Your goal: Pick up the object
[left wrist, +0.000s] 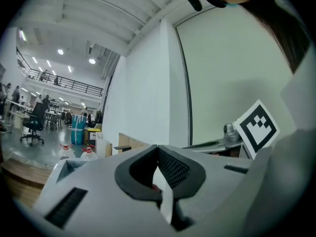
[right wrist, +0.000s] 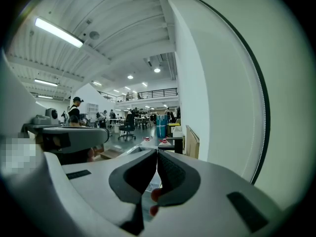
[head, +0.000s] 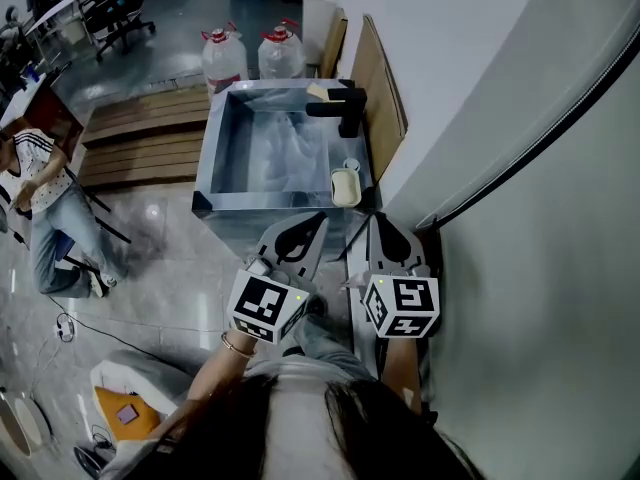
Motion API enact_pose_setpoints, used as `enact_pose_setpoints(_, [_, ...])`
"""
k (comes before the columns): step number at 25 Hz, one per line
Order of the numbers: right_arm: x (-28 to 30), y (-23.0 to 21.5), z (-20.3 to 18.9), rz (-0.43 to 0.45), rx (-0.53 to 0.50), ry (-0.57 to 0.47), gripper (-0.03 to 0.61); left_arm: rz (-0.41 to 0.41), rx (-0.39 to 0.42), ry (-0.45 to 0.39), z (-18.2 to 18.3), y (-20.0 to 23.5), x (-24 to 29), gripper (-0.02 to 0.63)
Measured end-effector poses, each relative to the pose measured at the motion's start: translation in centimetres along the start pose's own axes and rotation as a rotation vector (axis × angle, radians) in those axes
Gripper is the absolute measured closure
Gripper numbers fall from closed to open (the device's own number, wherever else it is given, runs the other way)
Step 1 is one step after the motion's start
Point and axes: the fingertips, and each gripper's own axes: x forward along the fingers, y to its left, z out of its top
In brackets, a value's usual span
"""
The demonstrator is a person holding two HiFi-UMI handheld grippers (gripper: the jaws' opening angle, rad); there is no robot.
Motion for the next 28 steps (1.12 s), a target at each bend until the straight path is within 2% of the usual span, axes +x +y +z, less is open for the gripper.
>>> enact_pose_setpoints(11, [6.5,-3.2,-1.9,0.046,-0.042,0.084,0.552,0.006,0.001,0.002,-0.3,2.2,5.4,0.604])
enact_pose_setpoints(28, [15.1,-6.1,-8.7,0.097,-0.076,0.279,0.549,0.018,-0.007,0.06,-2.2,5.1,10.5,0.604])
